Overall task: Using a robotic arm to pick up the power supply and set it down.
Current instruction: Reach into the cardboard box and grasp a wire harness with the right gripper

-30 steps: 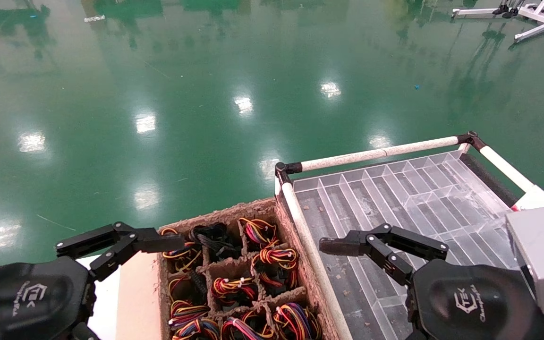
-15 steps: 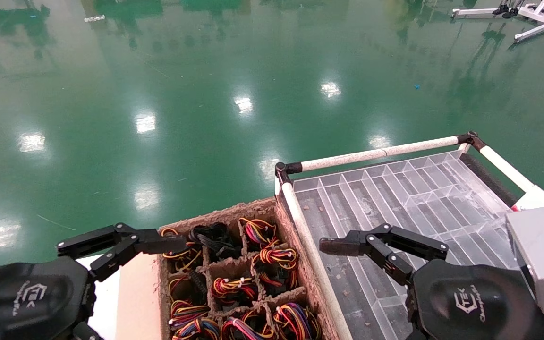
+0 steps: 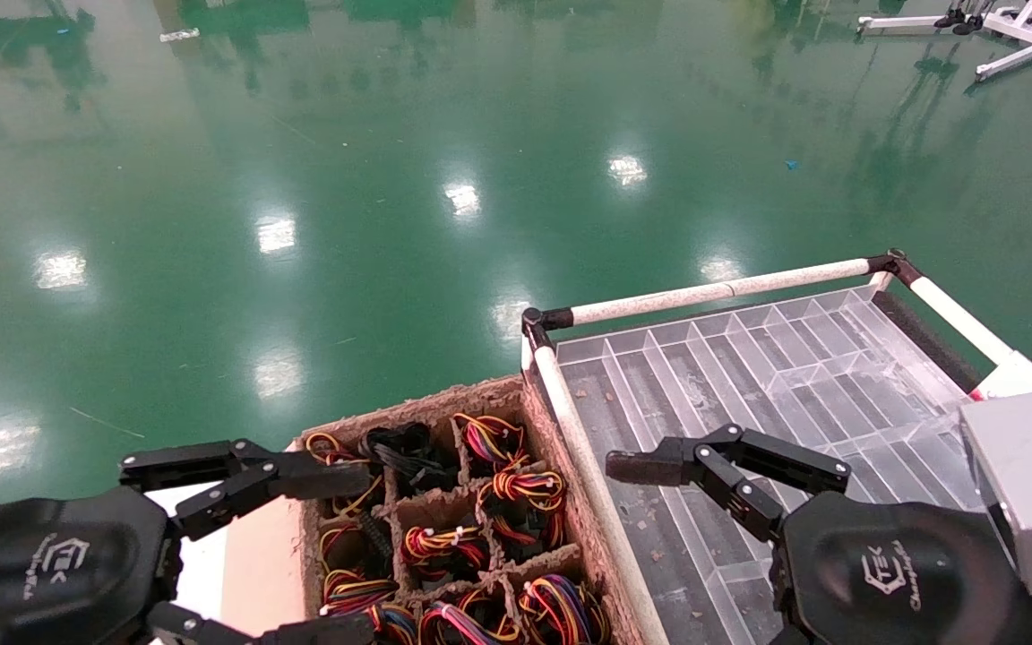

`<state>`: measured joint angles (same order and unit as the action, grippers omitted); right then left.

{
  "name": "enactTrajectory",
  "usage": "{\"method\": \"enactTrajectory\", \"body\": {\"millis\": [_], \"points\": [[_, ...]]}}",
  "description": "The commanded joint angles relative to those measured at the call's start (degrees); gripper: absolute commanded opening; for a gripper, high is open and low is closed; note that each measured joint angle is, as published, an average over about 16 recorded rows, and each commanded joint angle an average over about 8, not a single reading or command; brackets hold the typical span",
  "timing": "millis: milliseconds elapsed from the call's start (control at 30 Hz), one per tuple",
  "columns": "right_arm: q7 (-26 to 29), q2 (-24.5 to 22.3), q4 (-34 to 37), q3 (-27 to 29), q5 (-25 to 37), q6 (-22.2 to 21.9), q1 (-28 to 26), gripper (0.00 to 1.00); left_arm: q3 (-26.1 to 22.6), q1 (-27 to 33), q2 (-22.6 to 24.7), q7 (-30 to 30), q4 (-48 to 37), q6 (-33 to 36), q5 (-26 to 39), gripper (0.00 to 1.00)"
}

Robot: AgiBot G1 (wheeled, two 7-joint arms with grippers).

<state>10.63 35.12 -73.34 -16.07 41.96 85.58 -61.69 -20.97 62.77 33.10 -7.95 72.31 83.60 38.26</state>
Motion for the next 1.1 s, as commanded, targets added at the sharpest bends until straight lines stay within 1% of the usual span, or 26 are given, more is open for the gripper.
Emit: {"method": "enactTrajectory", "body": {"millis": [33, 767, 800, 867, 1033, 1067, 1100], "points": [[0.0, 0.0, 0.0, 0.0, 0.0, 0.0, 0.0, 1.0, 0.0, 0.0, 0.0, 0.0, 0.0, 0.0, 0.0, 0.0], [0.0, 0.0, 0.1, 0.0, 0.1, -0.1, 0.1, 1.0, 0.0, 0.0, 0.0, 0.0, 0.0, 0.0, 0.0, 0.0], [0.0, 0.0, 0.3, -0.1, 0.3, -0.1, 0.1, 1.0, 0.0, 0.0, 0.0, 0.0, 0.0, 0.0, 0.0, 0.03], [-0.2, -0.1, 0.8, -0.4, 1.2, -0.3, 0.0, 1.0, 0.0, 0.0, 0.0, 0.0, 0.0, 0.0, 0.0, 0.28], [-1.1, 0.0, 3.4, -2.4, 6.5, -0.5, -0.9, 1.0, 0.0, 0.0, 0.0, 0.0, 0.0, 0.0, 0.0, 0.91], [-1.4, 0.1, 4.2, -2.9, 7.7, -0.3, -1.3, 1.0, 0.0, 0.0, 0.0, 0.0, 0.0, 0.0, 0.0, 1.0], [-1.6, 0.2, 4.9, -3.5, 8.8, -0.1, -1.6, 1.0, 0.0, 0.0, 0.0, 0.0, 0.0, 0.0, 0.0, 1.0]]}}
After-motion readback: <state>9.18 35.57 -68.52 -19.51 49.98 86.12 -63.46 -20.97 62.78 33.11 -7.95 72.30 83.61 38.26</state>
